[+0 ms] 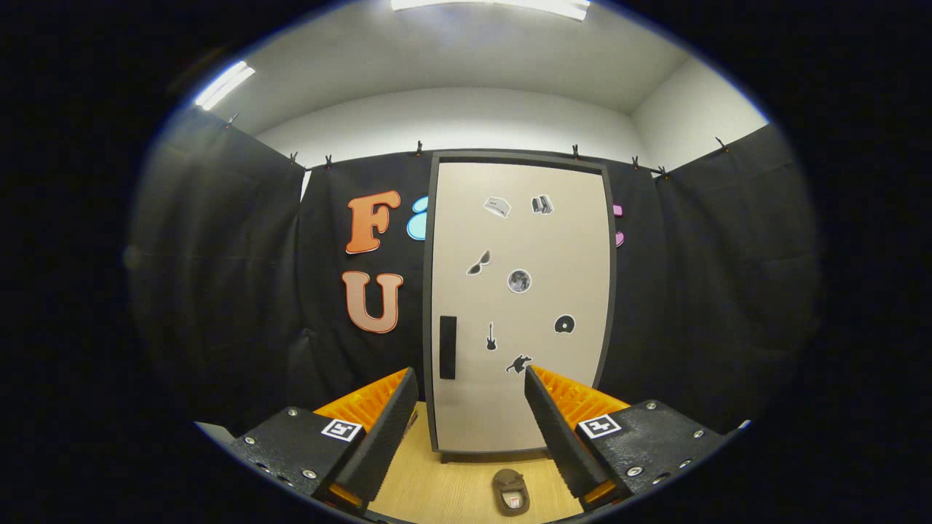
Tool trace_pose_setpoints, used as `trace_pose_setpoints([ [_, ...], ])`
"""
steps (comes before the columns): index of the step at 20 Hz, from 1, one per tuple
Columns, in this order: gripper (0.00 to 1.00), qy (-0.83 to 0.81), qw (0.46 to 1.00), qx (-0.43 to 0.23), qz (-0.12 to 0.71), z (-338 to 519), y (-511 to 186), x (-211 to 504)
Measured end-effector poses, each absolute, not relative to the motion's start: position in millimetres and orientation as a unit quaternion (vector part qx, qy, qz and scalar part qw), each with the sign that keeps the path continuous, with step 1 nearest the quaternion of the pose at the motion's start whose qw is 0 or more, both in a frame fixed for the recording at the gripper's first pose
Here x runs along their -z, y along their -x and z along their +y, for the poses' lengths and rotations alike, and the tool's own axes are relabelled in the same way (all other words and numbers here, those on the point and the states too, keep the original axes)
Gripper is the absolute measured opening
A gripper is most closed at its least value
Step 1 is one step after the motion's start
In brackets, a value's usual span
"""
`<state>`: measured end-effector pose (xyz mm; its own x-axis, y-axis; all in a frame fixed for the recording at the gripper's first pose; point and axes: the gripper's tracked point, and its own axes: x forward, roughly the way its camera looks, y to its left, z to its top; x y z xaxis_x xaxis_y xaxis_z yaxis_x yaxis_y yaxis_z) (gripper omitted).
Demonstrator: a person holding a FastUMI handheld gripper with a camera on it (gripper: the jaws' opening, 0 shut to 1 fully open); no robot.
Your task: Open the shoe cabinet door, grab the shoes and put them into the shoe cabinet, then close the shoe cabinet door.
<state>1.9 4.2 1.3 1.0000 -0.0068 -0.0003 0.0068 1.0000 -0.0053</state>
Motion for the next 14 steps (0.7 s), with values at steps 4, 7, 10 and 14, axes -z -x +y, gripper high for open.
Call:
trace_pose_setpoints([
  [4, 0.93, 0.003, 1.000, 0.005, -0.001, 5.0, -2.9, -0.4],
  [7, 0.93, 0.005, 1.000, 0.007, -0.004, 4.5, -3.3, -0.3],
  [10, 0.93, 0.005, 1.000, 0.013, -0.001, 3.7, -3.2, -0.3],
  [14, 0.92, 0.016, 1.000, 0.017, 0.001, 2.2, -5.2, -0.9],
])
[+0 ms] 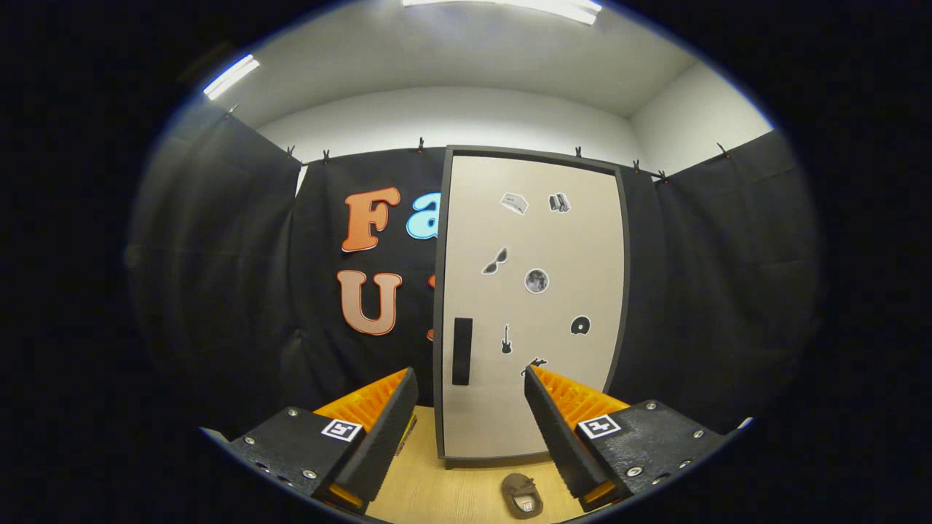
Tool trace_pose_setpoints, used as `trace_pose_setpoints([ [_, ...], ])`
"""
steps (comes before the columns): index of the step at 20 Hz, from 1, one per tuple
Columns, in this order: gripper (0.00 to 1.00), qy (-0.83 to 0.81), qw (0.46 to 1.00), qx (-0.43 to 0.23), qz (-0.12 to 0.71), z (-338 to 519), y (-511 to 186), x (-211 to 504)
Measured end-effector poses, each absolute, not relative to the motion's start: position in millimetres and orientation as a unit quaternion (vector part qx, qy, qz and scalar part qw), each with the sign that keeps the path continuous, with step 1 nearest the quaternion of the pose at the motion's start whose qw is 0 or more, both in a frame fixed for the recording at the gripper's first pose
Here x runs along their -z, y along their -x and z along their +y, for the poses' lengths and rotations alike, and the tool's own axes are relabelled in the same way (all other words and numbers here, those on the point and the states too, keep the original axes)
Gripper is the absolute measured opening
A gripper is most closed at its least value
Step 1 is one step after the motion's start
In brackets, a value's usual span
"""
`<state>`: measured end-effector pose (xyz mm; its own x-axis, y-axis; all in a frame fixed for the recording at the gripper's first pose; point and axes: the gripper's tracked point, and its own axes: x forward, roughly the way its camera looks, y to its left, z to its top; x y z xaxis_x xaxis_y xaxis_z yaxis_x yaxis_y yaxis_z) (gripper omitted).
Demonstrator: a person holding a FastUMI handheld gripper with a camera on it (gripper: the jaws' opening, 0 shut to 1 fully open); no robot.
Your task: Open the shoe cabinet door, grab the shoes and put them into the shoe cabinet, then close the shoe cabinet door.
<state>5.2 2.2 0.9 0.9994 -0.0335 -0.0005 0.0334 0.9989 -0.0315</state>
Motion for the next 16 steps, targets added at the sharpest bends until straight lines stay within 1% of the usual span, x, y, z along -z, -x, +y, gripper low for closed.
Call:
trace_pose_setpoints([
  [7, 0.92, 0.015, 1.000, 0.015, 0.003, 1.5, -10.7, 1.7],
  [16, 0.92, 0.022, 1.000, -0.010, 0.003, 6.7, -22.0, 4.2],
])
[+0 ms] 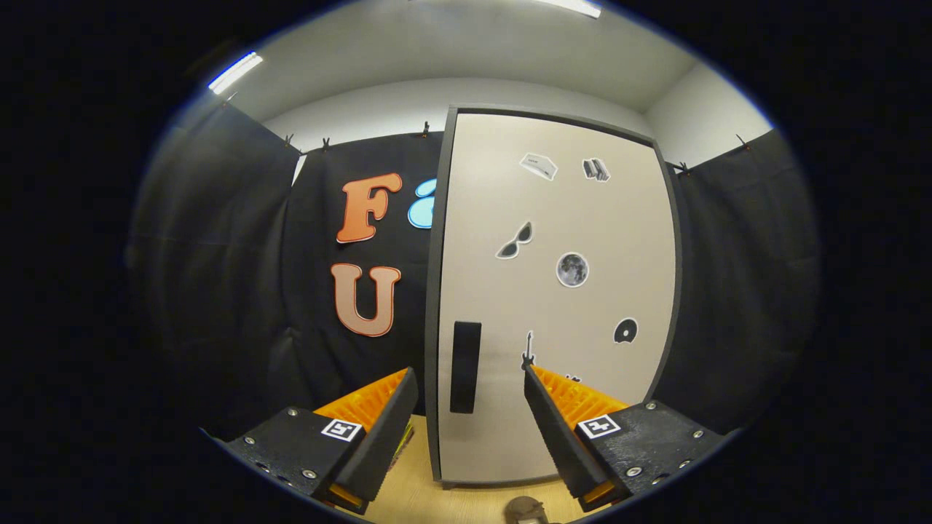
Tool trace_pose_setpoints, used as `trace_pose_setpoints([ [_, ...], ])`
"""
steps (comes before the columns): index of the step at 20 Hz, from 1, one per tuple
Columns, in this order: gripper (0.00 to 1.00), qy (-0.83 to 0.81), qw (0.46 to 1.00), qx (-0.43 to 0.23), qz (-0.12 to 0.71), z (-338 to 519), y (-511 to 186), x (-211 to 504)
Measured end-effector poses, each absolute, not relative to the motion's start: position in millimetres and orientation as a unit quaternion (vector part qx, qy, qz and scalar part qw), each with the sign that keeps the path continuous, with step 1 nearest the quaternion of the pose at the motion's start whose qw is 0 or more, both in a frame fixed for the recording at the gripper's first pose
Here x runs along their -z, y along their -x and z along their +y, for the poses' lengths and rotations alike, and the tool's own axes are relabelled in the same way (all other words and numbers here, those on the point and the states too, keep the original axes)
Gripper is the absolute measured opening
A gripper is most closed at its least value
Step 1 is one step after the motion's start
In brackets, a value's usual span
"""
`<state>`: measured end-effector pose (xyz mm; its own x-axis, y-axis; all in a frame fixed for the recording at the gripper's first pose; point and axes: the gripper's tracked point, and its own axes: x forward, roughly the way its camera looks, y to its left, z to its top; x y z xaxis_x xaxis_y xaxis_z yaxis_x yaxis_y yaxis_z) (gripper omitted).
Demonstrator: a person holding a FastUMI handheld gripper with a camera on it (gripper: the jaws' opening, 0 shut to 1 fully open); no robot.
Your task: Open the shoe cabinet door, grab the shoes and put them into the shoe cabinet, then close the shoe cabinet door.
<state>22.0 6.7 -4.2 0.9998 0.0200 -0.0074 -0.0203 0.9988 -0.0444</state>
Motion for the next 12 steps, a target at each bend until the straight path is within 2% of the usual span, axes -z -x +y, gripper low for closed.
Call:
trace_pose_setpoints([
  [12, 0.90, 0.038, 0.999, -0.003, -0.002, 1.5, -39.1, 6.9],
])
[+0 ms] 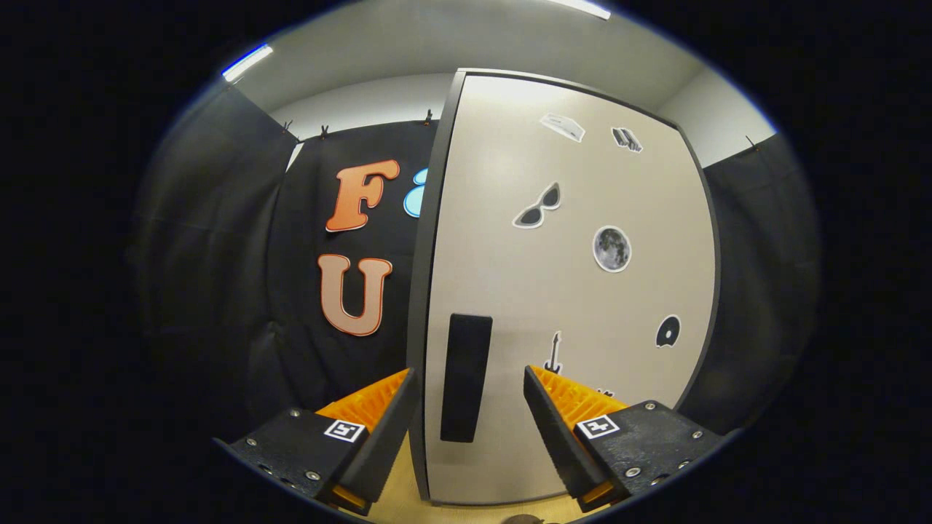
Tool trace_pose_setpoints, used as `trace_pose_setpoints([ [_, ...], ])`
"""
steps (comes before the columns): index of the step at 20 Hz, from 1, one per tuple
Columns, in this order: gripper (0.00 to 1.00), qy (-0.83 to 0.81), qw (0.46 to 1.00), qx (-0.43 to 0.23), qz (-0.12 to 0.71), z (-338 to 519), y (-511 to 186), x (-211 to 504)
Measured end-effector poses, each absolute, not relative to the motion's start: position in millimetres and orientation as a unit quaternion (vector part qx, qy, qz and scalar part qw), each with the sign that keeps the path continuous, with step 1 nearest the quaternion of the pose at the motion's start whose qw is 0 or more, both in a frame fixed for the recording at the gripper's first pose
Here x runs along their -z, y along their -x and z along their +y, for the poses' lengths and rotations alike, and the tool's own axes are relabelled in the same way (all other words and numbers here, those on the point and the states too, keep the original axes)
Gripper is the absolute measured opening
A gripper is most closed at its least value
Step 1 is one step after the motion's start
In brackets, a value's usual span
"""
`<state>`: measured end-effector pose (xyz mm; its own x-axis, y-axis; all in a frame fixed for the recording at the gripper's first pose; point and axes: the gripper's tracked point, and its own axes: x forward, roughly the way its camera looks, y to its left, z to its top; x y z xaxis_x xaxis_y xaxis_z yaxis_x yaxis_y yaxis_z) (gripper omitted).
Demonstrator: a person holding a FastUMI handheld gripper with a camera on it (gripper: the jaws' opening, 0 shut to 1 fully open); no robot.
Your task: Open the shoe cabinet door, grab the shoes and put them into the shoe cabinet, then close the shoe cabinet door.
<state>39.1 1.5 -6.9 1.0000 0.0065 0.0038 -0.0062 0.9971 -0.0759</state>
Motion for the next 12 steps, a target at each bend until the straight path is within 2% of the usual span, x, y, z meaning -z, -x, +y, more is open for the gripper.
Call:
trace_pose_setpoints([
  [9, 0.87, 0.048, 0.999, 0.001, 0.009, -2.6, -46.3, 10.4],
  [11, 0.83, 0.044, 0.999, 0.003, 0.019, -3.1, -43.1, 13.6],
  [12, 0.78, 0.041, 0.999, 0.002, 0.022, -1.7, -42.8, 14.6],
])
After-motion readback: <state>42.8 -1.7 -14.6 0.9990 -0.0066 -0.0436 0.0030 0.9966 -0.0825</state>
